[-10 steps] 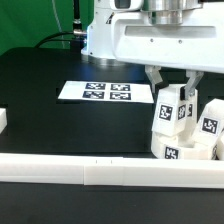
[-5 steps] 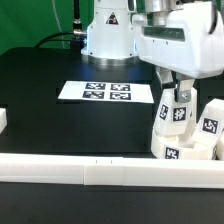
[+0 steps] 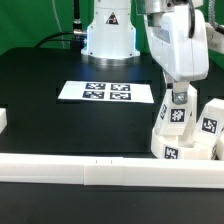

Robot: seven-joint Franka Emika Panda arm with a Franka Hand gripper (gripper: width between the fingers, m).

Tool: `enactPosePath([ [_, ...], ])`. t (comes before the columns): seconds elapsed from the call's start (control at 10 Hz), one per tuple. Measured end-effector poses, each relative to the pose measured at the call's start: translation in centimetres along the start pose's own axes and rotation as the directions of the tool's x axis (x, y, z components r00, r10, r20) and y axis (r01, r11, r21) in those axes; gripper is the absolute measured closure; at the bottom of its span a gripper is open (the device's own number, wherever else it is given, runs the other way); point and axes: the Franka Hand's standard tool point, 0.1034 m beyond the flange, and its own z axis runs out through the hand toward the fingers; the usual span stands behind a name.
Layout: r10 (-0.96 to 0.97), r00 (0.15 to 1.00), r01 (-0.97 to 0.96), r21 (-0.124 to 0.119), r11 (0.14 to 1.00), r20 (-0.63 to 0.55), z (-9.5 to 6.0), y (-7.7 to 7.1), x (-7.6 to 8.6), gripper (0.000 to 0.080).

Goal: Assemble stool

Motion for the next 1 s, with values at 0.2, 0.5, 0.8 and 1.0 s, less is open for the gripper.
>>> enactPosePath([
  [0.2, 0.071, 0.997, -0.071, 0.004, 0.997, 0.007, 0.0, 0.0, -0.1, 0.0463],
  [0.5, -0.007, 1.000, 0.007, -0.005, 1.000, 0.015, -0.6, -0.2, -0.1, 0.0381],
  [0.8, -0.103, 0.994, 0.103, 0.013, 0.995, 0.025, -2.1, -0.7, -0.7, 0.0154],
  [1.0, -0.287, 0.958, 0.287, 0.016, 0.958, 0.022, -2.1, -0.7, -0.7, 0.0151],
])
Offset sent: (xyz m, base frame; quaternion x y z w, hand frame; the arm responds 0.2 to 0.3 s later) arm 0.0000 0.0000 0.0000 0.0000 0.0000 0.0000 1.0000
